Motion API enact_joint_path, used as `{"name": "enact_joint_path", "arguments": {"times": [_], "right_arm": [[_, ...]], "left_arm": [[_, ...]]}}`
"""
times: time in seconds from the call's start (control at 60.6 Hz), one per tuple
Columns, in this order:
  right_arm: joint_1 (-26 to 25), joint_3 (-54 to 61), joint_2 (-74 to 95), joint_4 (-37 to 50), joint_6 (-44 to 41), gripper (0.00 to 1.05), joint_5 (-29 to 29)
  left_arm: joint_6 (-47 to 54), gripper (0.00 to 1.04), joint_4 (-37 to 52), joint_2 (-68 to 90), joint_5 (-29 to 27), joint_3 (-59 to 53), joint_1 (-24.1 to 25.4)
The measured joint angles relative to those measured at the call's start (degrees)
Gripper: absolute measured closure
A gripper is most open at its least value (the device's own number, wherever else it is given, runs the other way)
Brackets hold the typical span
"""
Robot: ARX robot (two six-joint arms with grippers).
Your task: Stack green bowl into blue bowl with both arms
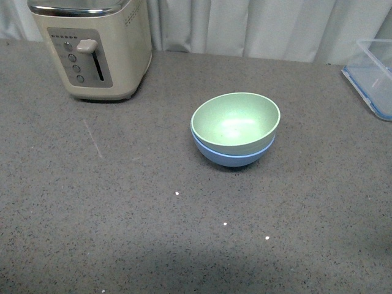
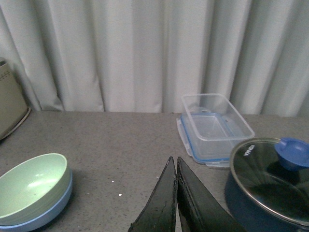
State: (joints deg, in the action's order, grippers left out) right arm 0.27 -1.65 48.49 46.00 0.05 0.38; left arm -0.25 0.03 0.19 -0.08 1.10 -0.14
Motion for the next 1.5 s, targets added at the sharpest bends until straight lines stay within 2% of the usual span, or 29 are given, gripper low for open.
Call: {"name": "enact_joint_path", "arguments": {"times": [0.842, 1.254, 1.337, 1.502], "right_arm": [[-0.1, 1.3, -31.3, -28.6, 0.0, 1.04, -0.3], [-0.1, 1.3, -38.9, -36.2, 0.0, 1.04, -0.3], [-0.1, 1.3, -46.7, -45.7, 0.0, 1.04, -0.3], [-0.1, 1.3, -48.3, -45.9, 0.0, 1.04, -0.5]], "left_arm": [[0.0, 0.06, 0.0, 0.0, 0.0, 0.0, 0.0], [0.0, 0.06, 0.0, 0.0, 0.1, 0.0, 0.0], [0.0, 0.06, 0.0, 0.0, 0.0, 0.0, 0.0], [0.0, 0.06, 0.0, 0.0, 0.1, 0.0, 0.0]]}}
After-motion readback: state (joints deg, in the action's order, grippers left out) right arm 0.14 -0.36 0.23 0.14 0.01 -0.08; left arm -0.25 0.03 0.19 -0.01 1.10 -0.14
